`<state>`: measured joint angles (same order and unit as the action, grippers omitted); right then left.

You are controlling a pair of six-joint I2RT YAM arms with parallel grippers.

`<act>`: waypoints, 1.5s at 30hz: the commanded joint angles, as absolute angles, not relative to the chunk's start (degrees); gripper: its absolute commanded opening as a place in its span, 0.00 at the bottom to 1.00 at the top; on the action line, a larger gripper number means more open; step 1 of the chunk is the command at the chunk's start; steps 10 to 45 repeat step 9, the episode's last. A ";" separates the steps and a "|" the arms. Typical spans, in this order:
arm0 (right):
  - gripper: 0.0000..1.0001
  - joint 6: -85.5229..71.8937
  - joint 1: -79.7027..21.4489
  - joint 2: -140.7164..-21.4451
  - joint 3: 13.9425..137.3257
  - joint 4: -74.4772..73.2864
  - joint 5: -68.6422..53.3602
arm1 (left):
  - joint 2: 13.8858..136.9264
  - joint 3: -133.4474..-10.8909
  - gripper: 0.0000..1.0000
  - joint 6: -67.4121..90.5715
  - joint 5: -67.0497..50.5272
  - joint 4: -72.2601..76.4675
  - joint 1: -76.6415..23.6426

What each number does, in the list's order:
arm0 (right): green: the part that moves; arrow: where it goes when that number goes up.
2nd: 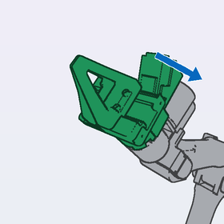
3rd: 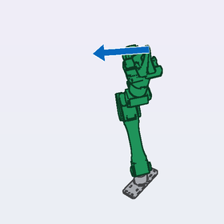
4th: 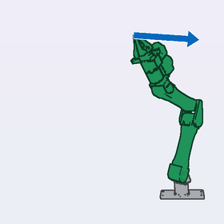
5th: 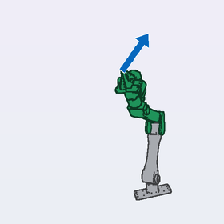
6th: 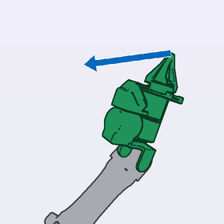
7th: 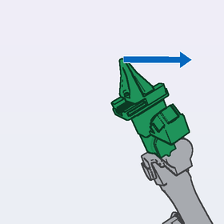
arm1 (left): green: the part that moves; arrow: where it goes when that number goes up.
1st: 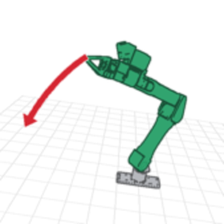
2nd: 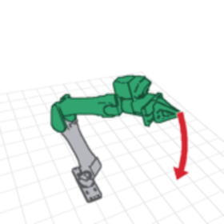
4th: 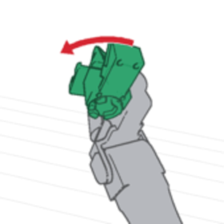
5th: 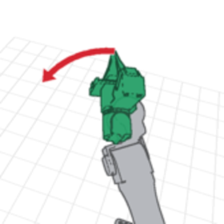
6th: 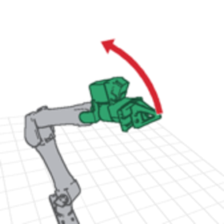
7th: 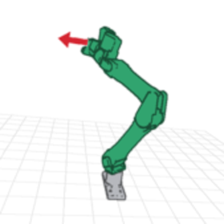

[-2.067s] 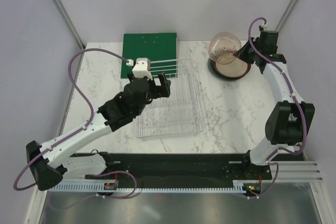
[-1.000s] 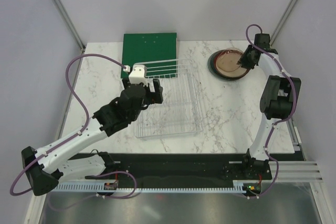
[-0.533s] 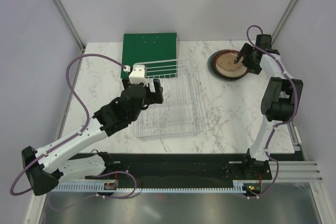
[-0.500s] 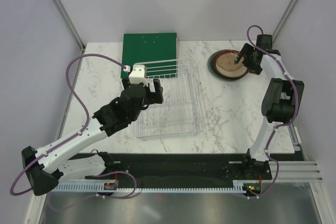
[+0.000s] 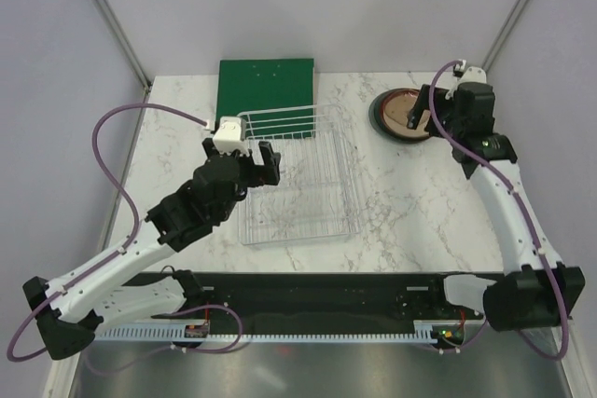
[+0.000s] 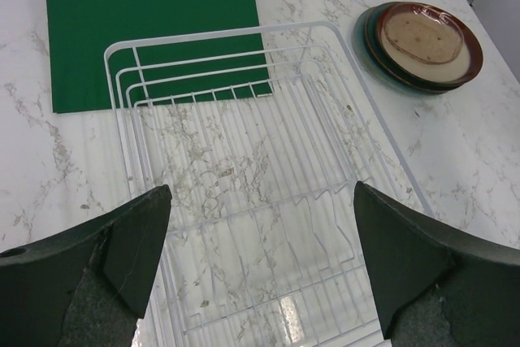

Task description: Unload the plates from the dish rack

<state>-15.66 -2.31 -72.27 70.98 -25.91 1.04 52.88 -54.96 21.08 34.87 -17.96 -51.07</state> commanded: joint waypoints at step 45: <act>0.98 -12.39 -9.22 -48.09 49.76 -15.39 10.45 | 40.43 -47.03 1.00 11.96 41.82 -16.18 -50.89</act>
